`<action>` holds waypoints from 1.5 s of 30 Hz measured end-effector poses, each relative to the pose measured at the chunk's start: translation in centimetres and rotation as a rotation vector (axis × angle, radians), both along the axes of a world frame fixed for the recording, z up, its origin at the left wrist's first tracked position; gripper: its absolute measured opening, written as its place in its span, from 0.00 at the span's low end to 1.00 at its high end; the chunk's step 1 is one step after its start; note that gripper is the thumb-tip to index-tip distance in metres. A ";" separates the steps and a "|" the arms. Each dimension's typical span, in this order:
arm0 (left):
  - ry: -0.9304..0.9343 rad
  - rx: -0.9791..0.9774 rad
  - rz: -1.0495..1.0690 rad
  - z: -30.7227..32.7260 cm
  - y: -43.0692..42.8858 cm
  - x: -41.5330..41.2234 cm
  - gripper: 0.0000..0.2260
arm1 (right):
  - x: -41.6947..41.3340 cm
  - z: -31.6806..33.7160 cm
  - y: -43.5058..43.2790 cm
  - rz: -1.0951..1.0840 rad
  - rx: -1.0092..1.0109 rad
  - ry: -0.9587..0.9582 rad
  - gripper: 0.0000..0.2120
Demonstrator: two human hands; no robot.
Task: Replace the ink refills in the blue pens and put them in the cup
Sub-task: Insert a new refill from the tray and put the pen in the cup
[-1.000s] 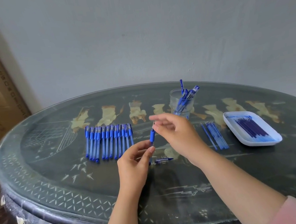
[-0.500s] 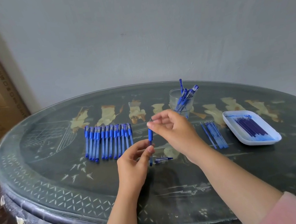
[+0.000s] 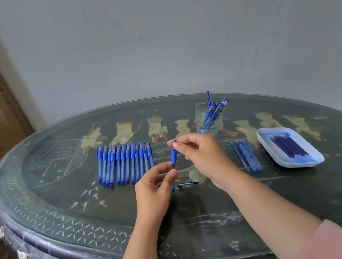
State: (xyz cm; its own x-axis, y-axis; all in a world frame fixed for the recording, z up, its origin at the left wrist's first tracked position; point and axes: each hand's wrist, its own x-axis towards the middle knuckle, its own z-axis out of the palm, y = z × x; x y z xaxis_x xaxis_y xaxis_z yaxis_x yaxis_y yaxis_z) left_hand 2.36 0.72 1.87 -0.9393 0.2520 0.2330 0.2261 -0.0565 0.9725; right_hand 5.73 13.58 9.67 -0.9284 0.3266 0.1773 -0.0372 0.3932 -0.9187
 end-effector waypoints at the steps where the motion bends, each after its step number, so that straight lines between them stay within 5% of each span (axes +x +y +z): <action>1: 0.016 -0.010 0.005 0.0 0.0 0.0 0.09 | -0.1 -0.1 0.0 -0.013 0.006 0.014 0.08; 8: 0.054 -0.037 0.024 -0.2 0.0 0.0 0.09 | -0.6 -0.7 -0.5 -0.060 0.123 0.067 0.06; 12: -0.011 0.044 0.029 0.1 0.0 0.0 0.08 | -0.2 -1.8 0.8 -0.095 -0.165 -0.042 0.09; 17: 0.000 0.040 0.013 0.0 -0.1 -0.1 0.09 | 0.5 -4.9 2.2 0.063 0.509 -0.352 0.12; 21: -0.013 0.046 0.018 -0.3 -0.1 -0.2 0.10 | 0.7 -6.0 1.8 0.069 0.692 -0.349 0.09; 25: -0.039 0.043 -0.013 -0.3 0.1 -0.3 0.10 | 0.2 -5.1 2.4 -0.053 0.441 -0.306 0.11; 31: -0.047 0.023 -0.043 -0.5 0.2 -0.3 0.08 | -0.1 0.4 2.1 -0.119 -0.491 0.044 0.05; 34: -0.042 0.012 -0.054 -0.4 0.2 -0.3 0.09 | -0.4 2.1 1.2 -0.115 -0.476 0.141 0.06; 45: -0.035 0.010 -0.057 -0.5 0.2 -0.4 0.08 | -1.2 2.1 0.2 -0.094 -0.026 0.050 0.08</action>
